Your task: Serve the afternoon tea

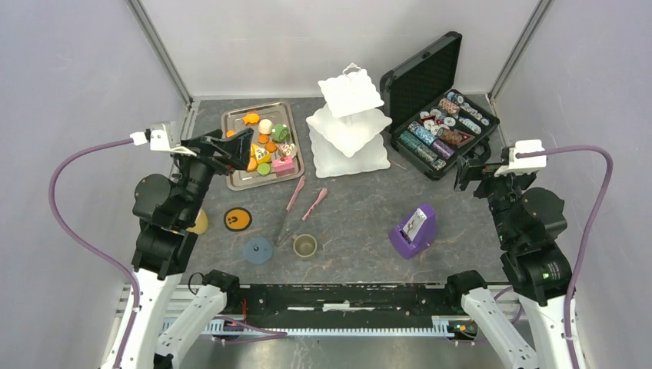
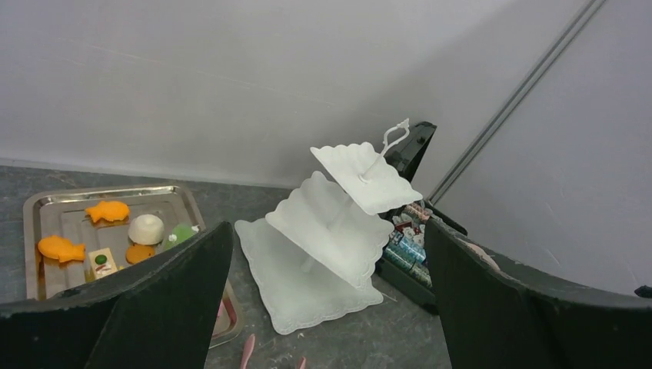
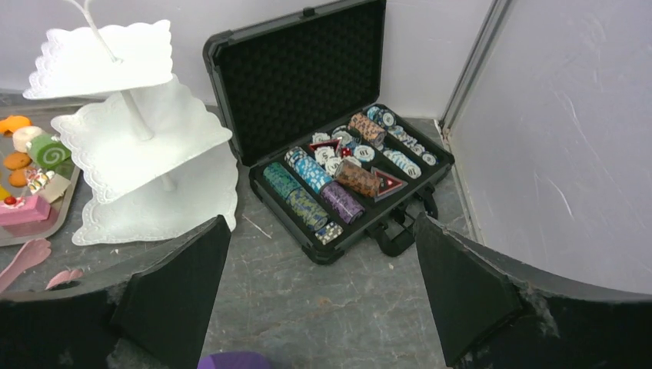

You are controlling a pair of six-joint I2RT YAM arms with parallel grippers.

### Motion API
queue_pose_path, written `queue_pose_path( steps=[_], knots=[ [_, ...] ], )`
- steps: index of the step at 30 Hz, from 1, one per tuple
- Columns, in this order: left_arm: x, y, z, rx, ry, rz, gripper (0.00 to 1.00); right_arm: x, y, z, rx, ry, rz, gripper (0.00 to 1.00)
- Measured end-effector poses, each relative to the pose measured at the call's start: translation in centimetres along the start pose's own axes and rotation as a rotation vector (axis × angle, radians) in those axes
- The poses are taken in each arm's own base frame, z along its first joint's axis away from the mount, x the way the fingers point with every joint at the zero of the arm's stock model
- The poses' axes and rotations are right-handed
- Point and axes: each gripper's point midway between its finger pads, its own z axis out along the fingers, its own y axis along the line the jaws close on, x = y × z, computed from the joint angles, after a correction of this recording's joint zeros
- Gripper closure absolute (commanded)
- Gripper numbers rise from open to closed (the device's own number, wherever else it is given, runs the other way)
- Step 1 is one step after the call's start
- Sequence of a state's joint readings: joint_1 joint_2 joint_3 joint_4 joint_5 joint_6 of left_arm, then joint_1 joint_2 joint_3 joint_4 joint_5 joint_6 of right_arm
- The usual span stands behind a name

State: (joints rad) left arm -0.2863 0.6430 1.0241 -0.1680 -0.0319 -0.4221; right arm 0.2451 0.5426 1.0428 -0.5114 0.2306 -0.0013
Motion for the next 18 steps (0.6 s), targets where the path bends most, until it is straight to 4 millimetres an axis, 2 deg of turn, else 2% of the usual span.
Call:
queue_pose_path(
  steps=[4,8,11,18],
  knots=[
    [0.6,0.1,-0.2,0.000,0.025,0.007,0.00,1.2,0.1,-0.1,-0.001,0.012,0.006,0.02],
    [2.6,0.4,-0.2,0.002,0.105,0.025,0.00,0.9,0.5,-0.1,-0.022,-0.006,0.016,0.02],
    [5.5,0.8,0.0,0.009,0.225,0.056,0.00,0.8,1.1,-0.1,-0.058,-0.031,0.021,0.02],
    [15.0,3.7,-0.5,-0.041,0.624,0.093,0.00,1.6,2.6,0.4,-0.130,-0.036,0.020,0.02]
  ],
)
